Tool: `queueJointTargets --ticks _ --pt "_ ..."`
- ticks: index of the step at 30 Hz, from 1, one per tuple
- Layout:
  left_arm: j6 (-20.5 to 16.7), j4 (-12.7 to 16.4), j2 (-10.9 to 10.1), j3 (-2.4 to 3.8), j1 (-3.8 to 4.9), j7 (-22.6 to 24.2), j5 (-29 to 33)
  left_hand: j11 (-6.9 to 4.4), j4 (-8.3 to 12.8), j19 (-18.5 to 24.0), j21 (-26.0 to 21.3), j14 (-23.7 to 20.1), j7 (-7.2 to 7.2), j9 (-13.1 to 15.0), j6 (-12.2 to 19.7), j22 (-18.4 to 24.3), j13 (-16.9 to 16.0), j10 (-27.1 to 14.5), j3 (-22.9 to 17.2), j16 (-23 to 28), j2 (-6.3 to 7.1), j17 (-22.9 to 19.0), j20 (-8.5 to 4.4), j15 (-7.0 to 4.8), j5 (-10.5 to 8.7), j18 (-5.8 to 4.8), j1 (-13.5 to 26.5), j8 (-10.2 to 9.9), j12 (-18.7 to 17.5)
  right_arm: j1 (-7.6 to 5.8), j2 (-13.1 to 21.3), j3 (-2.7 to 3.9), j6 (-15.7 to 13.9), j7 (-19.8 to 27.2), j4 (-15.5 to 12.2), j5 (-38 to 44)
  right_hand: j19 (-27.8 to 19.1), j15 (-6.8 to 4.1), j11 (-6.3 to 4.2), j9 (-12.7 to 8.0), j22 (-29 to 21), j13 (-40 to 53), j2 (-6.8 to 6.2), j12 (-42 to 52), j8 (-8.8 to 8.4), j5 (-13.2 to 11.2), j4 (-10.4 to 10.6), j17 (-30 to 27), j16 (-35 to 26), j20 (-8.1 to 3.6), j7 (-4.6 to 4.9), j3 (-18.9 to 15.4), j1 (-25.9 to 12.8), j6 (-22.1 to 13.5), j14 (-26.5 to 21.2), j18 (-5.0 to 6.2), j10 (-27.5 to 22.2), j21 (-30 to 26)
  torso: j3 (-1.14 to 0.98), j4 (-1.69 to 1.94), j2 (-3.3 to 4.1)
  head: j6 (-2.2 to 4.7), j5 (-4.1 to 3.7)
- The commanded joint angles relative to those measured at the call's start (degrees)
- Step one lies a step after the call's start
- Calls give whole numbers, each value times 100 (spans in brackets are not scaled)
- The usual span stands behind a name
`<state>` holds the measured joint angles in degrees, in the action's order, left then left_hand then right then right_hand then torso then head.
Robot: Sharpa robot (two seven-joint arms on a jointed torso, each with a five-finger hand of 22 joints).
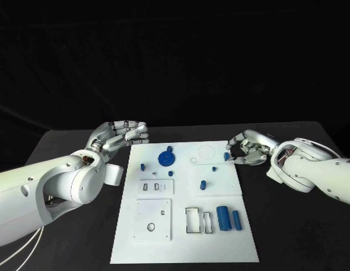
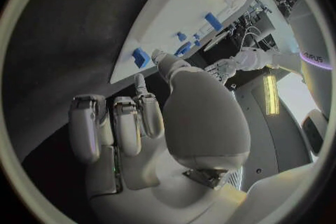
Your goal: Assemble the parts on the task board
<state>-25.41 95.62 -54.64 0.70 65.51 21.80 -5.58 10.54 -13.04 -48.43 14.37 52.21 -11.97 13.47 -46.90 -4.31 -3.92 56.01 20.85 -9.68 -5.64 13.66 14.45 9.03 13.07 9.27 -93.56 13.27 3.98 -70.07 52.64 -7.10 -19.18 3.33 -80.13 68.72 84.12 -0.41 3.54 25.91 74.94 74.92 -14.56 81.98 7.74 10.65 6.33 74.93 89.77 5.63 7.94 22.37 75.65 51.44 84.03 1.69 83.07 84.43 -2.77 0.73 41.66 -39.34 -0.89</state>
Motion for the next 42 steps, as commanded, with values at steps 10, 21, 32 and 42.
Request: queueJointTargets --ticks 10,21,32,42 --pt "97 32 -3 4 4 81 7 6 30 13 -38 -49 -107 5 40 5 4 -34 -8 26 -56 9 46 2 -18 91 -11 -32 -25 67 -181 -1 -64 -172 169 140 132 45 23 -20 1105 702 106 59 53 71 23 1507 23 57 47 29 21 32 597 -8 45 58 -11 10 6 -35 9" --pt "99 33 -5 4 4 70 7 6 42 16 -45 -53 -107 13 45 8 4 -41 4 35 -68 15 47 3 -11 91 -15 -34 -23 76 -255 -1 -54 -217 266 137 189 33 3 -43 1156 771 201 131 124 72 10 1507 23 61 24 220 50 189 597 -24 115 114 -10 2 4 -47 17" --pt "94 32 -7 4 5 58 7 6 42 16 -45 -53 -107 13 45 8 4 -41 4 35 -68 15 47 3 -11 91 -15 -34 -23 80 -267 -1 -53 -205 260 148 225 -34 -80 -25 1190 833 252 193 289 -1 -36 1507 23 9 -74 480 36 525 597 -35 175 146 -11 6 0 -60 22" --pt "91 34 -12 4 5 51 7 6 42 16 -45 -53 -107 13 45 8 4 -41 4 35 -68 15 47 3 -11 91 -15 -34 -23 82 -277 0 -230 -174 248 178 258 -162 -228 90 1223 917 421 269 532 -63 -141 1507 23 -107 -247 744 12 922 597 -45 252 175 -13 6 5 -73 20"
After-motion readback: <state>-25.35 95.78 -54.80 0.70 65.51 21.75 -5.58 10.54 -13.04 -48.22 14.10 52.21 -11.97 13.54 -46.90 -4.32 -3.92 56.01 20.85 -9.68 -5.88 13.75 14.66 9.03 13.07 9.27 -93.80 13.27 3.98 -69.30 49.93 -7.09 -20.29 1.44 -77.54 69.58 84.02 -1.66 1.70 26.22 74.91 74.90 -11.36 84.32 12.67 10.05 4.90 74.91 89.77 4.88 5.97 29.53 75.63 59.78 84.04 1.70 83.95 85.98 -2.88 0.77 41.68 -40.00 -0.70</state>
